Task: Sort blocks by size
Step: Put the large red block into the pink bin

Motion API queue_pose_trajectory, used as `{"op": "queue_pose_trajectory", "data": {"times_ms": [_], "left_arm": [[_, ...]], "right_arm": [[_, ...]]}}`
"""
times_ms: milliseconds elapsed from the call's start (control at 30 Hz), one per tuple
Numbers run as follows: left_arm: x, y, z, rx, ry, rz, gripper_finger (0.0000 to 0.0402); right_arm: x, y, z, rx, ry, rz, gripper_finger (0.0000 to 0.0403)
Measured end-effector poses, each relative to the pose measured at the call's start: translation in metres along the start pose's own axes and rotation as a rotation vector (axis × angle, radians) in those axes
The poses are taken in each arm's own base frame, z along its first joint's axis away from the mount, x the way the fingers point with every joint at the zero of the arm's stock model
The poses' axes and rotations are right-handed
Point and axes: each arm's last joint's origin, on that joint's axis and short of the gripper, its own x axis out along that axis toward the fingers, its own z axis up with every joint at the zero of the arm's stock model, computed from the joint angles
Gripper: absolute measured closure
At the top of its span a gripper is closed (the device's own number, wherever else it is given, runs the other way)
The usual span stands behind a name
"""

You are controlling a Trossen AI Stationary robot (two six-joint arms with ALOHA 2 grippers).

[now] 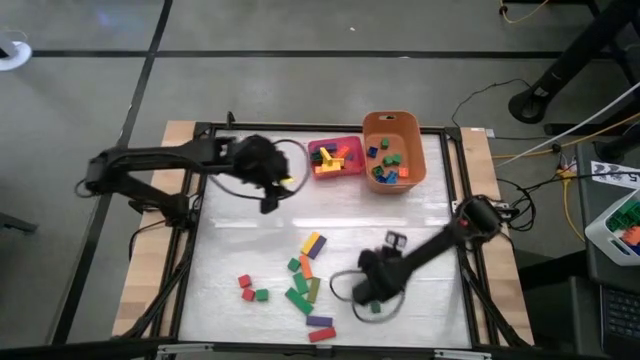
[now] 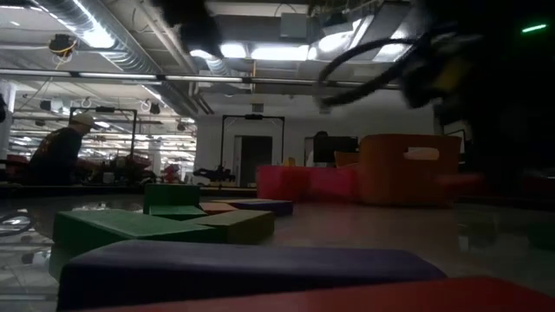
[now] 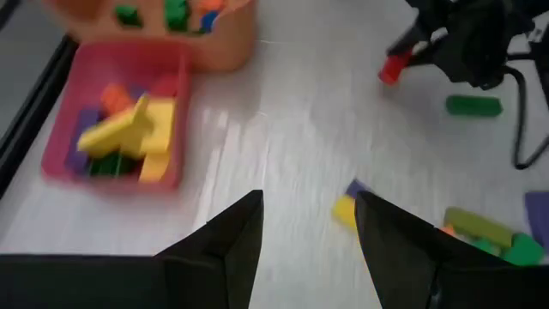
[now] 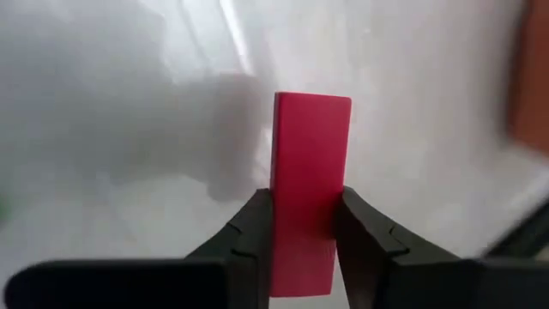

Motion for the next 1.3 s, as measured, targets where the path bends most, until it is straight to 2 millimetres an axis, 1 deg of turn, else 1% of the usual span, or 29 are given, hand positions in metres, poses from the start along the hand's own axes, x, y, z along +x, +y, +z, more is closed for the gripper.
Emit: {"op": "queue_pose_trajectory", "data": {"times_ms": [133,333,500,567,667,833,1000,1133,1300], "left_arm": [[-0.018,0.001,-0.037,-0.079,-0.01,0.029,0.023],[-0.027,0.003,-0.086,-0.21,-0.005,0.036,0.023],[-0.021,0.005,-0.113,-0.281,-0.005,0.051,0.023],[-0.015,0.005,-0.12,-0.297,-0.019,0.048,0.023],[-0.005,0.006,-0.128,-0.309,-0.027,0.046,0.023],[0.004,0.0,-0.137,-0.29,-0.032,0.007,0.023],[0.004,-0.013,-0.138,-0.298,-0.017,-0.056,0.023],[0.003,-0.027,-0.141,-0.319,0.016,-0.114,0.023],[0.0,-0.044,-0.151,-0.39,0.109,-0.168,0.023]], "right_arm": [[0.0,-0.035,0.034,-0.113,0.001,-0.077,0.031],[-0.005,-0.096,0.091,-0.253,-0.069,-0.139,0.031],[-0.008,-0.158,0.13,-0.289,-0.127,-0.263,0.031],[-0.004,-0.182,0.142,-0.292,-0.134,-0.283,0.0306],[0.008,-0.215,0.158,-0.301,-0.148,-0.249,0.0293],[0.029,-0.259,0.175,-0.29,-0.213,-0.118,0.0286],[0.044,-0.292,0.182,-0.207,-0.278,-0.039,0.0283],[0.052,-0.308,0.181,-0.183,-0.279,0.026,0.0282],[0.056,-0.316,0.179,-0.2,-0.272,0.042,0.0281]]}}
